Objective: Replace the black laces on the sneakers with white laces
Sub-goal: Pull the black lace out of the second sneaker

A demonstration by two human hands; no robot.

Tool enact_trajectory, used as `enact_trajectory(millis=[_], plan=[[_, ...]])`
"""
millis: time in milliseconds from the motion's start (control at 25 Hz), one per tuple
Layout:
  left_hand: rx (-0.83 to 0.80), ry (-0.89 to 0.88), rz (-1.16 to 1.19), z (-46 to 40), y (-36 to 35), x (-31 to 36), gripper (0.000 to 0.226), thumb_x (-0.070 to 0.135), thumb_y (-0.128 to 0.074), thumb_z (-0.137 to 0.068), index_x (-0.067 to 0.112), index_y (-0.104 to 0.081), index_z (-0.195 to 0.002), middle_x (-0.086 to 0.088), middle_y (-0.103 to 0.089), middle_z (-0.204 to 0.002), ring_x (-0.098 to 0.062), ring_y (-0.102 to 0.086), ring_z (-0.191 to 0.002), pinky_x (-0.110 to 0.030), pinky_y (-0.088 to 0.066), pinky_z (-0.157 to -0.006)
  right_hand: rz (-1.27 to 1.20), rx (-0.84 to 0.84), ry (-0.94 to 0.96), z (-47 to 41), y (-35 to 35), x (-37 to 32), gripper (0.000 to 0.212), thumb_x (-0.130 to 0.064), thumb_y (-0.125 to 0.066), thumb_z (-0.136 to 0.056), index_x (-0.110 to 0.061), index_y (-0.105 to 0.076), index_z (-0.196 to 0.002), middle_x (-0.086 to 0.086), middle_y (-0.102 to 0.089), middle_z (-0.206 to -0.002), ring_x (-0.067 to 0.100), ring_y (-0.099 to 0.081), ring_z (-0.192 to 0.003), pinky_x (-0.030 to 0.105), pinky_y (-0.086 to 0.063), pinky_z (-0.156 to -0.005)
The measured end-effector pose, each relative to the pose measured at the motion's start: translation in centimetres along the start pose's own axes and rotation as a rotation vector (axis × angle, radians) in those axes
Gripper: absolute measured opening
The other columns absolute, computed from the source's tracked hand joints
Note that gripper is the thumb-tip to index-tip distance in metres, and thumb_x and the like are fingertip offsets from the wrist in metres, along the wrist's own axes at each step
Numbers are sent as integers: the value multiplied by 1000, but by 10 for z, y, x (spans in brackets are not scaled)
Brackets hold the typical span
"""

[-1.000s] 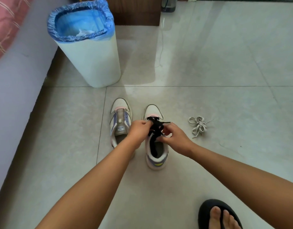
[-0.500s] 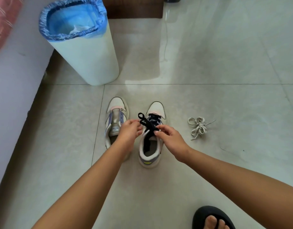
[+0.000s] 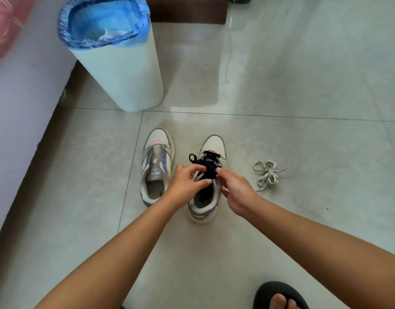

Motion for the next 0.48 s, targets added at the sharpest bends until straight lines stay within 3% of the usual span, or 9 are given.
enact_trajectory(millis=[160,240,320,400,480], plan=[[9,-54,-75,-7,1,5,17,28,-70,-83,30,-63,-99,-2,-47,-107,-13,-53,-96,-16,-36,-84,-171,-95,-215,0,0,-3,28,-27,-46,-92,-24,-52,-65,-13,-54,-61,5,-46,-67,27,-31,-69],[-4,-73,-63,-9,0,5,8,33,-60,-90,32,-64,-97,-1,-50,-106,-13,-54,-98,-20,-38,-87,-302,-92,-204,-3,8,-20,31,-31,-45,-91,-25,-46,-60,-11,-50,-62,7,-44,-66,30,-30,-75],[-19,-89,-43,-14,-2,2,18,34,-51,-95,30,-67,-100,-3,-53,-106,-9,-54,-98,-19,-37,-90,-418,-58,-150,-8,20,-42,36,-32,-47,-90,-22,-43,-56,-7,-50,-60,10,-45,-65,32,-34,-76],[-78,-93,-50,-13,-9,4,20,29,-53,-95,27,-66,-110,-2,-48,-105,-5,-53,-90,-15,-36,-89,-505,-46,-88,-13,29,-65,37,-31,-45,-92,-19,-42,-57,-4,-50,-55,13,-44,-64,30,-36,-71],[-134,-117,-104,-8,-19,8,26,29,-60,-90,30,-61,-116,-1,-43,-104,-11,-53,-91,-19,-40,-92,-584,-48,-40,-17,32,-83,35,-30,-44,-93,-18,-42,-60,-3,-51,-52,14,-45,-62,27,-38,-66]])
Point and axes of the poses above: each hand's wrist, its own z-axis away from the middle knuckle, its own y-axis out of the back of the hand, x = y × z, the point moved 9 cm from there along -z, towards the middle knuckle
